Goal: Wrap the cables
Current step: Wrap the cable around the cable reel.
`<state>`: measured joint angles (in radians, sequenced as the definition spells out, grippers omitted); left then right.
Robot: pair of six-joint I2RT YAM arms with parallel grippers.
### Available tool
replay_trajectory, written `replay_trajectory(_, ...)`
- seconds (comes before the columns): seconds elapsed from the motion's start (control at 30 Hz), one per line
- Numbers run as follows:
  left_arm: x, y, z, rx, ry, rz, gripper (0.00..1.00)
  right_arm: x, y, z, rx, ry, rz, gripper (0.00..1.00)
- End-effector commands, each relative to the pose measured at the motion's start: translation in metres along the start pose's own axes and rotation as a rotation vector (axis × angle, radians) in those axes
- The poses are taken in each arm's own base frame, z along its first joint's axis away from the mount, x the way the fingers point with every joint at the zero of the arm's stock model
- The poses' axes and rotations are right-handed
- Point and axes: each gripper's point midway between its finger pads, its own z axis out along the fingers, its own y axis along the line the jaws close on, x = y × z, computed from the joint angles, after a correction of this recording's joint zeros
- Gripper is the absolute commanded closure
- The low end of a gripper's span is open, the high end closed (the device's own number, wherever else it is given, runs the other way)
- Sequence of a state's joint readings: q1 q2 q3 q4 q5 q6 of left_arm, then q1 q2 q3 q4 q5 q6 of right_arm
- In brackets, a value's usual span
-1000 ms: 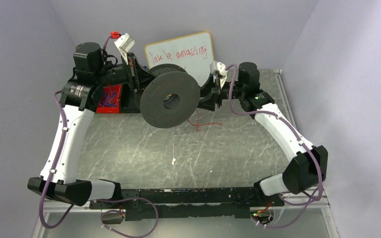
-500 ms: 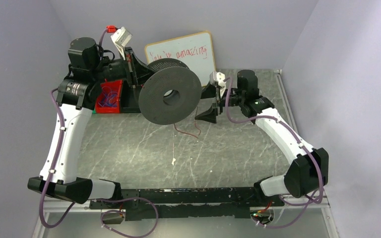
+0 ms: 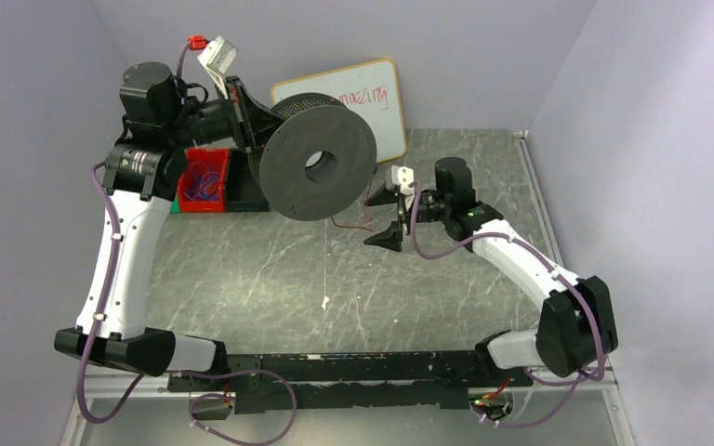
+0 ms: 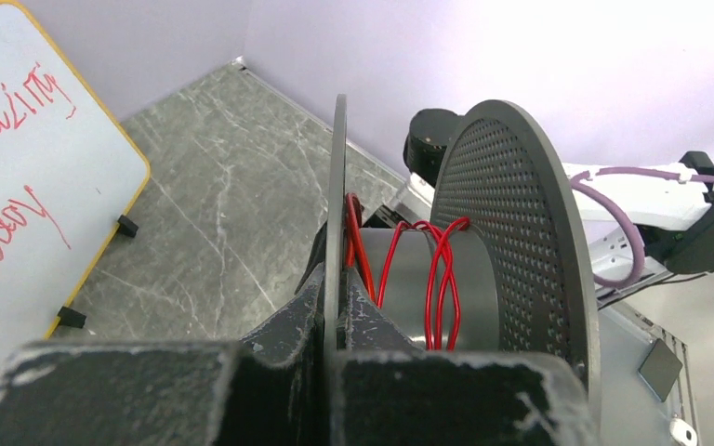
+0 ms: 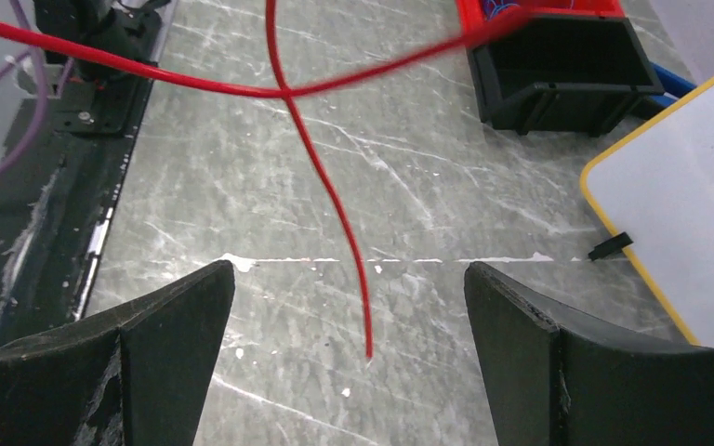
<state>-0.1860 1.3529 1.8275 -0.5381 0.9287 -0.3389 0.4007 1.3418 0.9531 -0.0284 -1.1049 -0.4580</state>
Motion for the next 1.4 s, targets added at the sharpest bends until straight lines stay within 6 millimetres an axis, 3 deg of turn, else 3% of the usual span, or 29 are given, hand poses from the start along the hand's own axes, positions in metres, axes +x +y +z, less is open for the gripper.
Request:
replay_trajectory(0.0, -0.024, -0.004, -0.005, -0.016, -0.08, 0.02, 0.97, -0.01, -0.007, 0.016, 0.044, 0.013, -0.146, 0.04)
replay_trajectory(0.1, -0.031, -0.005, -0.007, -0.011, -0.097, 0.014, 0.98, 0.0, -0.014, 0.024, 0.105, 0.035, -0.17, 0.05)
replay_trajectory(0.3, -0.032, -0.005, -0.01, -0.008, -0.102, 0.006, 0.97, 0.007, -0.034, 0.019, 0.237, 0.057, -0.211, 0.11)
replay_trajectory(0.4, -0.035, -0.002, -0.01, -0.028, -0.112, 0.007, 0.97, 0.017, -0.033, 0.018, 0.22, 0.102, -0.224, 0.36)
replay_trajectory(0.5, -0.037, 0.012, -0.012, -0.115, -0.129, 0.009, 0.97, 0.032, -0.023, 0.019, 0.157, 0.155, -0.214, 0.81)
replay_trajectory(0.57, -0.036, 0.028, -0.015, -0.204, -0.139, 0.009, 0.97, 0.042, -0.009, 0.021, 0.102, 0.204, -0.207, 0.97)
replay_trajectory(0.6, -0.034, 0.039, -0.016, -0.251, -0.14, 0.003, 0.98, 0.042, 0.0, 0.023, 0.069, 0.22, -0.221, 1.0)
replay_trajectory(0.77, -0.005, 0.099, -0.019, -0.51, -0.101, -0.025, 0.98, 0.017, 0.052, 0.049, -0.115, 0.298, -0.328, 1.0)
replay_trajectory(0.87, 0.023, 0.127, -0.016, -0.62, -0.039, -0.016, 0.98, -0.022, 0.064, 0.066, -0.181, 0.316, -0.345, 1.0)
replay_trajectory(0.97, 0.049, 0.148, -0.015, -0.707, 0.03, 0.029, 0.98, -0.049, 0.062, 0.078, -0.197, 0.34, -0.333, 1.0)
replay_trajectory(1.17, 0.085, 0.155, -0.013, -0.762, 0.169, 0.18, 0.98, -0.098, 0.032, 0.082, -0.076, 0.33, -0.337, 1.0)
replay_trajectory(1.27, 0.099, 0.151, -0.013, -0.736, 0.258, 0.298, 0.98, -0.105, 0.006, 0.074, 0.028, 0.335, -0.342, 1.0)
replay_trajectory(1.37, 0.113, 0.144, -0.013, -0.696, 0.34, 0.394, 0.98, -0.097, -0.025, 0.062, 0.13, 0.352, -0.308, 1.0)
